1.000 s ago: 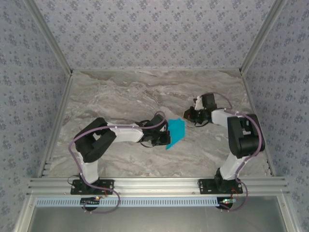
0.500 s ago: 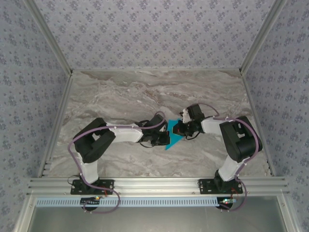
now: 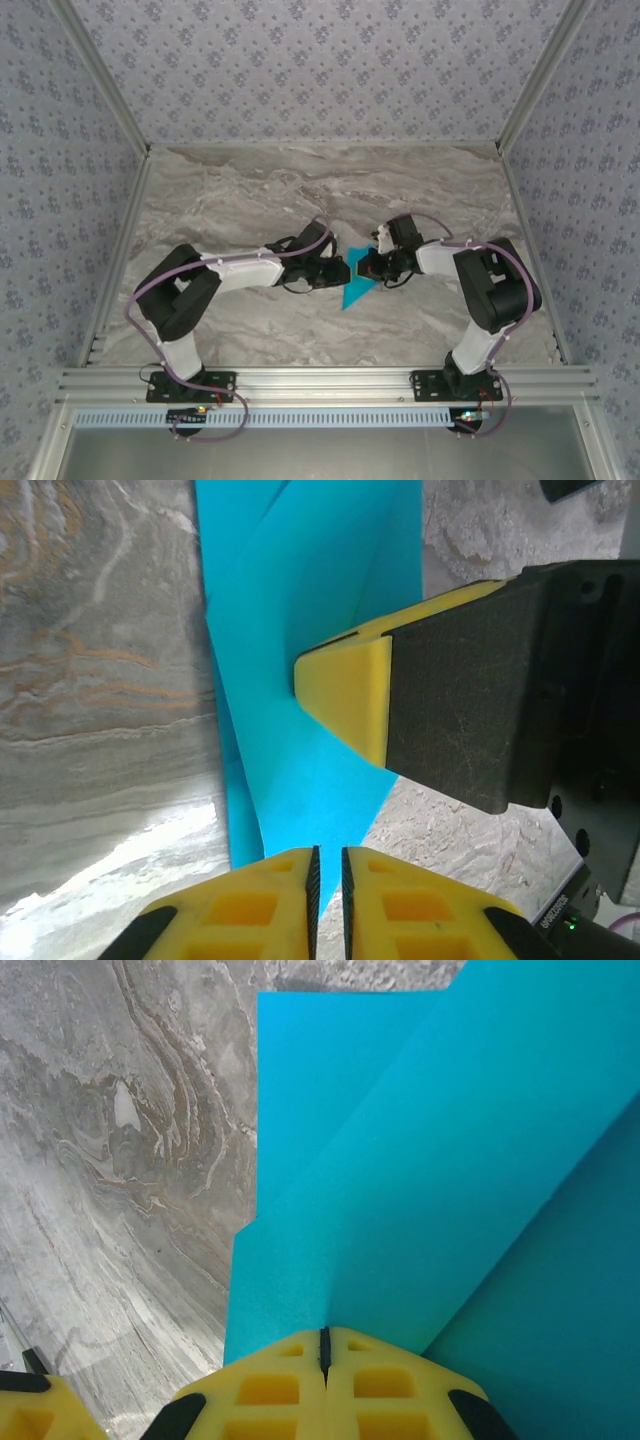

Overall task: Fold a paper plane with a square sheet of paper (pick it up from the middle)
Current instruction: Fourth fold the wing at the center of the table.

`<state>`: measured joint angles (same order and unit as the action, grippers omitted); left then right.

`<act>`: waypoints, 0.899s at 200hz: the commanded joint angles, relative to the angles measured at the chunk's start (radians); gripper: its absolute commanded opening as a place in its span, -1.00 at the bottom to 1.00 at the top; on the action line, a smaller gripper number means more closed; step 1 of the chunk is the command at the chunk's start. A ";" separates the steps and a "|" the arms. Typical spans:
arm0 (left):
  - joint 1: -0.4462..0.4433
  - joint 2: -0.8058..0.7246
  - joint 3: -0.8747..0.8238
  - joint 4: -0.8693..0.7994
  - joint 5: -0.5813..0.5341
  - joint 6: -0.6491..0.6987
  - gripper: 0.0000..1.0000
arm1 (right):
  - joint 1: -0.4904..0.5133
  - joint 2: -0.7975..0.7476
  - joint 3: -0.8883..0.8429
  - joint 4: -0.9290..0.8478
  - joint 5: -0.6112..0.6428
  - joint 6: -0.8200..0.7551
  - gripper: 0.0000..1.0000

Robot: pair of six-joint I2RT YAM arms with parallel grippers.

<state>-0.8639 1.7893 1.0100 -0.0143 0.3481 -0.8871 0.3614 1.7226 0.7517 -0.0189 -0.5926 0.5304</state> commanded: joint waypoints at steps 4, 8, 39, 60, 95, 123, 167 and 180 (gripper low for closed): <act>-0.002 0.051 0.042 0.034 0.066 -0.020 -0.71 | -0.001 0.073 -0.023 -0.073 0.122 -0.017 -1.00; -0.002 0.055 0.042 0.038 0.073 -0.021 -0.72 | 0.000 0.074 -0.023 -0.075 0.123 -0.016 -1.00; -0.005 0.068 0.035 0.046 0.095 -0.018 -0.74 | 0.001 0.071 -0.029 -0.075 0.132 -0.005 -1.00; -0.009 0.079 0.032 0.043 0.115 -0.015 -0.74 | 0.001 0.060 -0.029 -0.078 0.128 -0.005 -1.00; -0.020 0.100 0.010 0.026 0.121 -0.018 -0.79 | 0.001 0.005 -0.031 -0.080 0.095 -0.005 -1.00; -0.020 0.110 -0.011 0.020 0.114 -0.022 -0.82 | 0.001 -0.077 -0.029 -0.077 0.044 -0.003 -0.98; -0.024 0.119 -0.013 0.031 0.115 -0.023 -0.83 | 0.016 -0.144 -0.025 -0.075 0.014 -0.004 -0.90; -0.025 0.121 -0.012 0.031 0.115 -0.021 -0.83 | 0.023 -0.127 -0.016 -0.076 0.020 -0.006 -0.90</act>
<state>-0.8791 1.8881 1.0046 0.0048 0.4461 -0.9066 0.3683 1.5906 0.7300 -0.0631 -0.5716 0.5316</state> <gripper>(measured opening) 0.088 0.065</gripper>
